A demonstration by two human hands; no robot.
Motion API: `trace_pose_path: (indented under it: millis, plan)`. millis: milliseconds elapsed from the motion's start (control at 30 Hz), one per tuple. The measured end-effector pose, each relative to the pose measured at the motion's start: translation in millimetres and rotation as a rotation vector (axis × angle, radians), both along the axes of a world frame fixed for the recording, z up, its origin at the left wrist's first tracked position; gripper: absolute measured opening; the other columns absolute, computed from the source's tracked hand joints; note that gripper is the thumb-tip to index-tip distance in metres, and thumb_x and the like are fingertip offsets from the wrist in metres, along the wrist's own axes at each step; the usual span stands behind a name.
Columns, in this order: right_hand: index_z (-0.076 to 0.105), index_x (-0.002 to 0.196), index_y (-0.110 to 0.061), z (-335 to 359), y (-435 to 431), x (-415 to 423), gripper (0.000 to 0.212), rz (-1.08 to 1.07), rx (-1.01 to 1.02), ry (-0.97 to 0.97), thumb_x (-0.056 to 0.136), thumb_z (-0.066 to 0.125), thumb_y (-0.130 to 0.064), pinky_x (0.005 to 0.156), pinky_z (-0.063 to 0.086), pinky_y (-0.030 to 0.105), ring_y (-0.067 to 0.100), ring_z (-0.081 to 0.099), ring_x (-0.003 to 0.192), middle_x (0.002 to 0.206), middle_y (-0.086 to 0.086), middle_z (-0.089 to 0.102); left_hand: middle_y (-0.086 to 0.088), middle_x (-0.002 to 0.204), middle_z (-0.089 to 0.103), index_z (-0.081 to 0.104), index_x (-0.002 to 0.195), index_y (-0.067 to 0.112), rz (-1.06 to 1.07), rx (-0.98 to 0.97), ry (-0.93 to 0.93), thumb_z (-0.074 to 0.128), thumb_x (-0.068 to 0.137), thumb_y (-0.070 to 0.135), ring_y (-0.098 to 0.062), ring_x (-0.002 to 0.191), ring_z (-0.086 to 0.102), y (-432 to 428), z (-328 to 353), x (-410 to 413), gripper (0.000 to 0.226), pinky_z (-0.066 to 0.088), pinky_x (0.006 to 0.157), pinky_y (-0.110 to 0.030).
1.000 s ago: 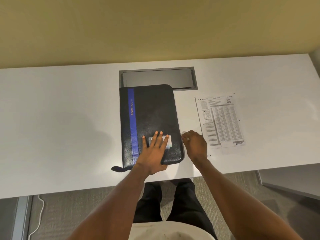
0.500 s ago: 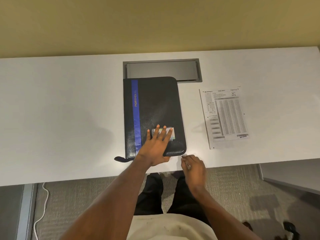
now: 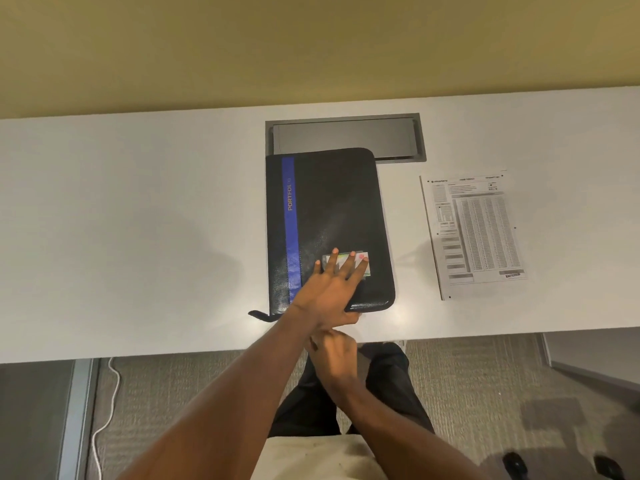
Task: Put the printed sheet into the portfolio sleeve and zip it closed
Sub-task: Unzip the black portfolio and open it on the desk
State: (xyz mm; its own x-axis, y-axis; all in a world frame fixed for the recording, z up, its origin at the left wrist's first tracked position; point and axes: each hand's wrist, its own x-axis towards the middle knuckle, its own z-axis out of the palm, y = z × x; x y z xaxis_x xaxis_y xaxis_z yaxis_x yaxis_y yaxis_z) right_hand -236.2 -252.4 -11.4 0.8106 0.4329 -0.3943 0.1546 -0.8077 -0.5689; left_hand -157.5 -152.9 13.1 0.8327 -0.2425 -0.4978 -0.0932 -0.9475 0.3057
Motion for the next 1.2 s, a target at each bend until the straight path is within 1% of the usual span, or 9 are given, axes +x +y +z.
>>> trace_pose_path:
  millis: [100,267,333,400,500,667,900,1033,1200]
  plan:
    - [0.059,0.043,-0.023,1,27,-6,0.041,-0.022,0.011,0.079,0.045,0.100,-0.018,0.034,0.043,0.021,0.008,0.050,0.032,0.039,-0.008,0.052,-0.012,0.172,0.004,-0.006,0.162,0.019,-0.007,0.004,-0.026,0.059,0.092,0.062,-0.045,0.156,0.000,0,5,-2,0.105,0.019,0.123,-0.063]
    - [0.068,0.097,-0.022,2,27,-24,0.018,-0.085,0.047,0.129,0.094,0.057,-0.008,0.068,0.057,0.019,-0.004,0.063,0.065,0.092,0.001,0.068,-0.012,0.172,0.007,-0.003,0.162,0.019,-0.008,0.008,-0.034,0.057,0.094,0.059,-0.046,0.155,0.005,0,10,-7,0.099,0.031,0.119,-0.063]
    - [0.069,0.111,0.000,5,19,-18,0.025,0.008,0.009,0.098,0.096,0.051,-0.008,0.072,0.052,0.020,0.007,0.068,0.080,0.103,0.019,0.070,-0.011,0.172,0.005,-0.005,0.162,0.019,-0.008,0.019,-0.025,0.056,0.095,0.058,-0.046,0.155,0.006,-1,13,-9,0.098,0.034,0.117,-0.063]
    - [0.068,0.112,0.007,8,8,-11,0.028,0.178,-0.025,0.034,0.099,0.049,-0.010,0.086,0.050,0.041,0.037,0.066,0.100,0.110,0.028,0.068,-0.010,0.172,0.001,-0.007,0.162,0.020,0.004,0.020,-0.009,0.054,0.097,0.054,-0.045,0.156,0.005,-3,17,-12,0.096,0.035,0.117,-0.061]
    - [0.069,0.108,-0.005,10,-19,-2,0.028,0.270,-0.126,-0.044,0.103,0.049,-0.023,0.089,0.049,0.046,0.036,0.066,0.102,0.107,0.017,0.071,-0.006,0.172,-0.008,-0.010,0.162,0.021,0.052,-0.014,-0.007,0.051,0.101,0.041,-0.042,0.157,0.002,-8,28,-19,0.088,0.042,0.112,-0.056]
    - [0.067,0.115,-0.018,14,-60,21,0.020,0.031,-0.103,-0.087,0.100,0.058,-0.028,0.091,0.057,0.037,0.020,0.067,0.100,0.112,0.000,0.071,0.003,0.160,-0.044,-0.027,0.156,0.033,0.119,-0.078,-0.106,0.057,0.101,0.024,-0.041,0.157,0.000,-15,44,-31,0.101,0.058,0.093,-0.050]
    - [0.066,0.106,-0.021,73,-44,92,0.015,-0.539,0.471,0.041,0.105,0.052,-0.018,0.084,0.062,0.027,0.012,0.071,0.090,0.093,-0.014,0.073,0.004,0.156,-0.049,-0.019,0.152,0.058,0.231,-0.227,-0.203,0.054,0.096,0.004,-0.041,0.157,0.001,-16,81,-39,0.106,0.059,0.070,-0.025]
    - [0.066,0.117,-0.028,112,-23,100,0.028,-0.614,0.701,0.238,0.109,0.039,-0.027,0.087,0.059,0.022,0.007,0.070,0.106,0.105,-0.021,0.073,0.010,0.163,-0.038,-0.007,0.156,0.057,0.298,-0.391,-0.285,0.062,0.094,0.011,-0.035,0.144,0.044,4,97,-46,0.103,0.062,0.077,-0.024]
    - [0.067,0.120,-0.035,128,-10,85,0.034,-0.629,0.770,0.275,0.110,0.035,-0.027,0.088,0.057,0.022,0.008,0.067,0.113,0.111,-0.022,0.074,0.020,0.170,-0.006,-0.001,0.154,0.059,0.325,-0.440,-0.393,0.043,0.093,0.048,-0.022,0.148,0.039,27,118,-51,0.075,0.057,0.099,-0.039]
